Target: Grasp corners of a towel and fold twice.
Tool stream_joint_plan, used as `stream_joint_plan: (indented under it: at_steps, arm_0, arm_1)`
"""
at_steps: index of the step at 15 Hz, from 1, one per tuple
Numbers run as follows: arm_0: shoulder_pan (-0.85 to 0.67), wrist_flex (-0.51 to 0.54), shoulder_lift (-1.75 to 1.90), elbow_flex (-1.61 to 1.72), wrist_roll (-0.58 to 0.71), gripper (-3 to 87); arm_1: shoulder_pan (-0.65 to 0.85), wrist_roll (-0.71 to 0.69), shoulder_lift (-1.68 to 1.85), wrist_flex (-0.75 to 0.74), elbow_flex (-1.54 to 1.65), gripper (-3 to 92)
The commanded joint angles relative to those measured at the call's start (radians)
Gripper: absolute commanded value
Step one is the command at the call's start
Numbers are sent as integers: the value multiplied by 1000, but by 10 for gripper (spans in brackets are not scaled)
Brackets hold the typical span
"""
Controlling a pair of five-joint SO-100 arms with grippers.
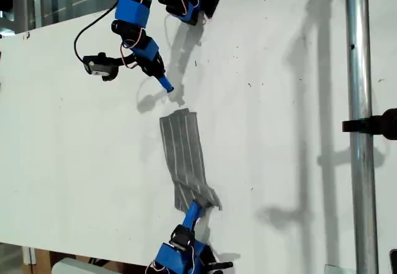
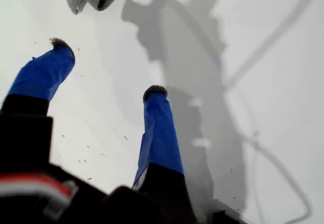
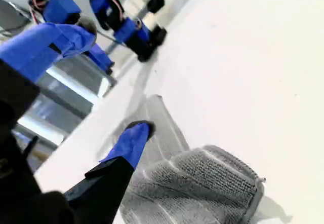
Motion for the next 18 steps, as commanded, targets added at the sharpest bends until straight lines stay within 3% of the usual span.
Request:
stream_joint_plan:
  at_steps: [1,3,8,11,12,13,16,18]
  arm_0:
    - [-17,-3,11,-72,51,308]
    - [-20,164,14,-127,-6,290]
    - [295,144,14,-74,-149,259]
    - [391,109,14,-54,-202,245]
    - [391,107,14,-57,-204,244]
    - [387,107,14,-57,-199,243]
    - [379,127,14,-61,-201,242]
    - [373,129,14,-64,-196,242]
  arm_1:
    - [-26,20,5,-20,-8,313]
    - [-67,75,-28,-91,25,329]
    - [-67,249,-192,-474,103,384]
    - [-72,397,-520,-715,0,374]
    - [-83,440,-647,-735,-94,362]
    - [-86,476,-752,-657,-229,368]
    - [-135,489,-973,-686,-505,349]
    - [-183,488,-1051,-825,-586,234]
